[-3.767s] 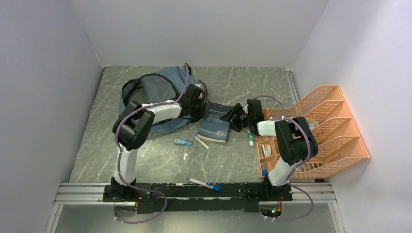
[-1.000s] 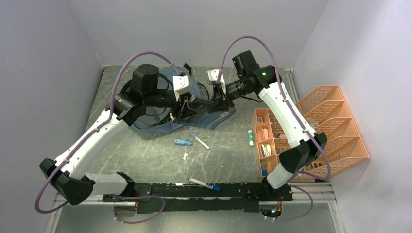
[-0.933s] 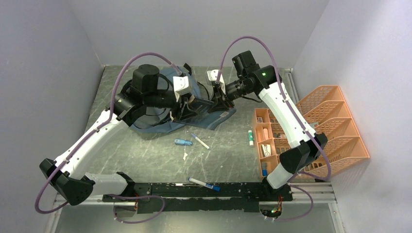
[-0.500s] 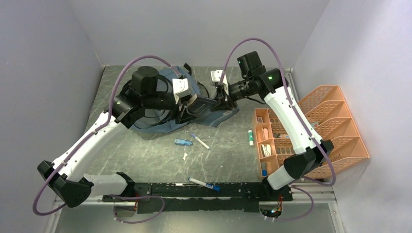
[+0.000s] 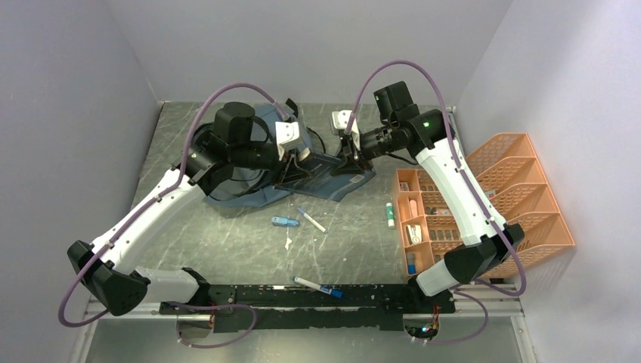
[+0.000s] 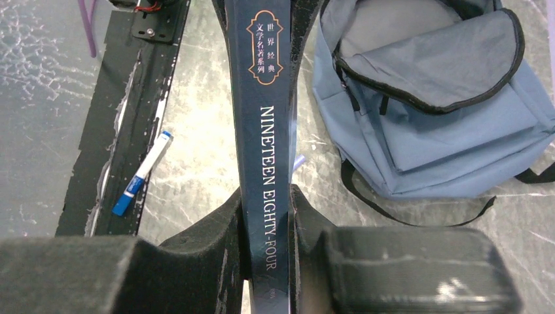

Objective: Pack the student bag
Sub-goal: Pick up the book from the center of the board, then place the book in the student bag.

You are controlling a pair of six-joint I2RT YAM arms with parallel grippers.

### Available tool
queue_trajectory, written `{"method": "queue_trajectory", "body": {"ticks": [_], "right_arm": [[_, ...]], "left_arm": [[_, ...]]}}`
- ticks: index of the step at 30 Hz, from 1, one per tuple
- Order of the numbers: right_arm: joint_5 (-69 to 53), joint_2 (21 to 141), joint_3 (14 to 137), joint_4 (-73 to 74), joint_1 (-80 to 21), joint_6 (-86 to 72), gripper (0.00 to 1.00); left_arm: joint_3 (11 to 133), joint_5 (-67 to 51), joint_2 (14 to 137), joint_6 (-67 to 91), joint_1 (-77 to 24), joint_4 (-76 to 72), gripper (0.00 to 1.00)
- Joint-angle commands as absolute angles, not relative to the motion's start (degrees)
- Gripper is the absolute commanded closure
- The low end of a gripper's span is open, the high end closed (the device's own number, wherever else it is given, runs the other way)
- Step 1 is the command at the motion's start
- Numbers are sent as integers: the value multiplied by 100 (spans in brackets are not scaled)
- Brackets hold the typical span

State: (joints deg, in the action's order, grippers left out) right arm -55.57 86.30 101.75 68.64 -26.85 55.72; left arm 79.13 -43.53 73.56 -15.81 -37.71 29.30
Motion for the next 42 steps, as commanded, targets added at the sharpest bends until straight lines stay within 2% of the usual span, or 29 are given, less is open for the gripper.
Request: {"method": "queue_trajectory", "body": {"ticks": [1,2,4,5,7,9,12,15,19,23,28,33,35,42], "right_arm": [[-5835,8510,10195,6332,-2659,5553,100],[-5801,8494,10164,6239,-2664,5504,99],[-5703,8451,10062,5979,-2663,5297,95],[-5627,8409,9971,5785,-2663,5078,90],[-5336,8274,9682,5104,-2663,4489,69],[-4867,8096,9292,4218,-2667,3802,52],[-3888,7792,8617,2852,-2663,2840,40],[-2680,7711,8142,1813,-2666,2087,38],[-1603,8043,7981,1226,-2663,1267,38],[-1558,8806,8416,1404,-2771,579,38],[-736,9689,8986,1478,-3706,588,34],[-220,10801,9878,1662,-4455,602,30],[-19,11166,10258,1751,-4803,682,28],[386,12353,11557,1880,-5422,833,25]], "left_arm": [[8029,-4666,7419,-1612,-3836,2937,85],[8002,-4597,7406,-1604,-3840,2919,93],[7919,-4390,7340,-1487,-3843,2797,95],[7869,-4204,7297,-1425,-3841,2730,95],[7702,-3622,7205,-1200,-3832,2535,95],[7577,-2819,7132,-776,-3770,2309,95],[7510,-2085,7128,-97,-3384,2156,95],[7381,-1764,7052,657,-2749,1986,95],[7410,-573,6935,1267,-2323,2223,95],[7566,636,6728,1436,-2117,2448,95],[7775,1930,6454,1491,-1901,2740,95],[8177,4289,6197,1523,-1890,3357,95],[8236,4860,6074,1534,-1890,3498,95],[8078,5308,5813,1519,-1915,3517,95]]}}
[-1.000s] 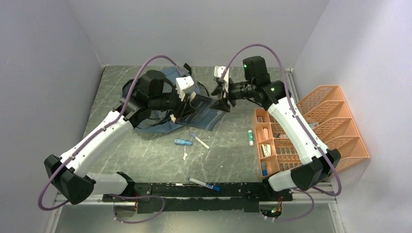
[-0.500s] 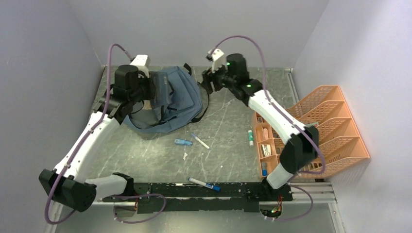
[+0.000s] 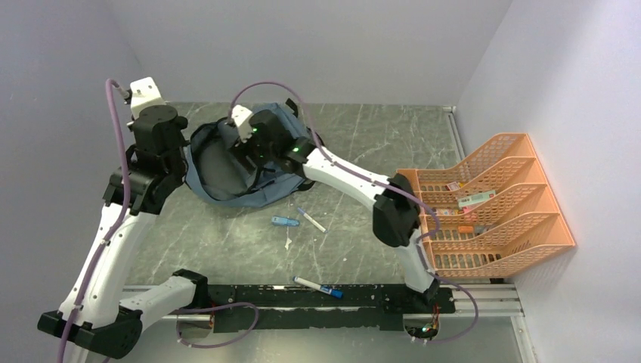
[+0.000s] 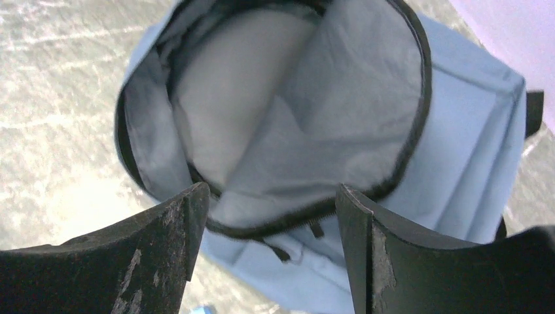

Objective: Pack the student bag
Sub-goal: Place the book in the student bag.

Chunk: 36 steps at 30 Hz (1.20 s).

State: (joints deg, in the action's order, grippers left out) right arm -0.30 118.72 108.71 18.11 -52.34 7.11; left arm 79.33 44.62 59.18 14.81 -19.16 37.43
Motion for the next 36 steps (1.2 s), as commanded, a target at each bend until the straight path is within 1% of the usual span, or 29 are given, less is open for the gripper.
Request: {"method": "queue_trajectory", "body": {"ticks": [1,4,7,12,16,21,24,25,26,29,33,35,36], "right_arm": [[473,12593,11814,1952,-5492,880,24],[962,13220,12434,2076,-5738,1089,22],[1548,13640,12689,1814,-5842,1298,19],[1778,14184,13029,1744,-5903,1560,14],[2036,14509,13071,1554,-5956,1872,13],[2801,14951,13157,1270,-6025,2348,13],[3204,15027,13081,1003,-6038,2549,16],[3334,15027,13036,909,-6042,2613,18],[3442,15022,12994,819,-6044,2670,22],[3673,14914,12793,566,-6033,2748,47],[3532,14492,12354,237,-6023,2530,72],[3383,14290,12249,255,-5995,2322,94],[3340,14191,12224,289,-5949,2151,100]], "left_arm": [[8051,5413,5796,1547,-1916,3531,95],[8086,5569,5741,1599,-1945,3616,95],[8127,5695,5710,1587,-2021,3644,95],[8080,5711,5670,1560,-2091,3615,95],[8052,5612,5660,1563,-2105,3595,95],[8011,5442,5651,1622,-2118,3607,95],[7967,5303,5651,1667,-2127,3599,95],[7950,5268,5651,1674,-2127,3586,95],[7938,5219,5651,1685,-2127,3579,95],[7888,5112,5651,1707,-2127,3560,95],[7735,4884,5644,1903,-2127,3580,95],[7591,4693,5643,2076,-2127,3598,95],[7520,4614,5643,2187,-2127,3616,95]]}}
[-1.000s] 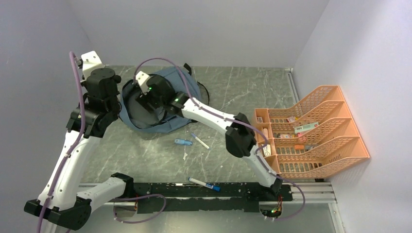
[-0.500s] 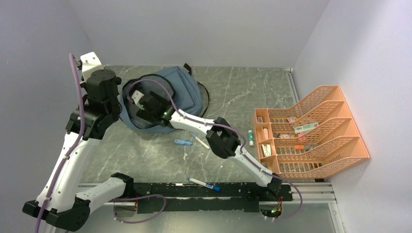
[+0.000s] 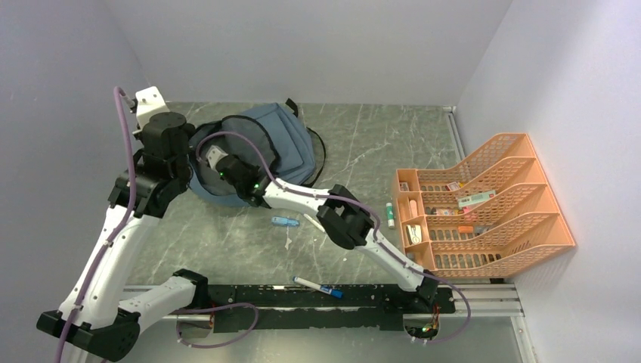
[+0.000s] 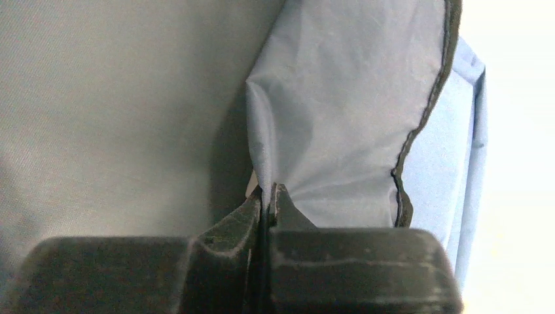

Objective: Pack the student bag
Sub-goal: Place the book in the student bag.

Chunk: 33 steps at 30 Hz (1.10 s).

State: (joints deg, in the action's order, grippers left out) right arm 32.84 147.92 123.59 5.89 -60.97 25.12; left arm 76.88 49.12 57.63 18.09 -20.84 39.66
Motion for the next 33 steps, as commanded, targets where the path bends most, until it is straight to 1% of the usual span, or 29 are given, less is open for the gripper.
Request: {"method": "queue_trajectory", "body": {"ticks": [1,6,10,13,19,27,33], "right_arm": [[3262,14095,12173,325,-5897,1979,100],[2279,13515,11655,440,-5427,764,100],[930,13062,11103,185,-4966,-193,100],[229,12842,10750,-47,-4670,-721,100],[-116,12517,10409,-358,-4540,-883,100],[-18,12081,9992,-604,-4509,-782,100],[-231,11714,9595,-1114,-4498,-941,100]], "left_arm": [[7450,4511,5635,2270,-2127,3611,95],[7331,4116,5672,2503,-2118,3535,95],[7329,3708,5746,2603,-2088,3375,95],[7276,3289,5852,2750,-2043,3232,95],[7110,2515,6246,2977,-1789,2812,95],[6723,1170,6651,3544,-1221,2134,95],[6418,562,6838,3814,-887,1830,95]]}}
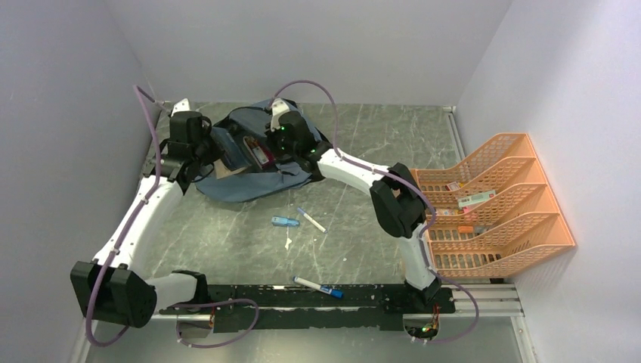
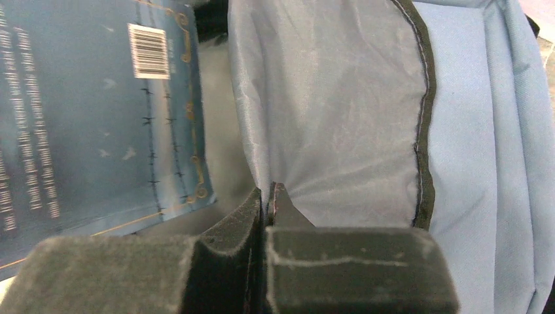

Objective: Pack the student bag
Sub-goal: Place the book in the student bag.

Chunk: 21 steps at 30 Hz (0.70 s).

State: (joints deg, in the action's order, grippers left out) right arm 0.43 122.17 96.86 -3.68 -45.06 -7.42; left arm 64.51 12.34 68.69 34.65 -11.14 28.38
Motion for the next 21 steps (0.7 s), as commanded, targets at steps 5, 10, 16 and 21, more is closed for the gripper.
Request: {"method": "queue_trajectory", "body": {"ticks": [5,10,16,21], "right_arm": [[-413,11518,9472,-1414,-4497,-1057,100],[-589,11384,9319,-1697,-4504,-1107,100],[-748,11250,8975,-2127,-4502,-1192,100],[-867,11215,8906,-2293,-4505,-1259,100]], "left_arm": [[6271,68,6984,3997,-688,1388,95],[6045,-619,7082,4254,-554,788,95],[5709,-1214,7164,4588,-475,-181,95],[5070,-1492,7339,5149,-466,-1439,95]]}}
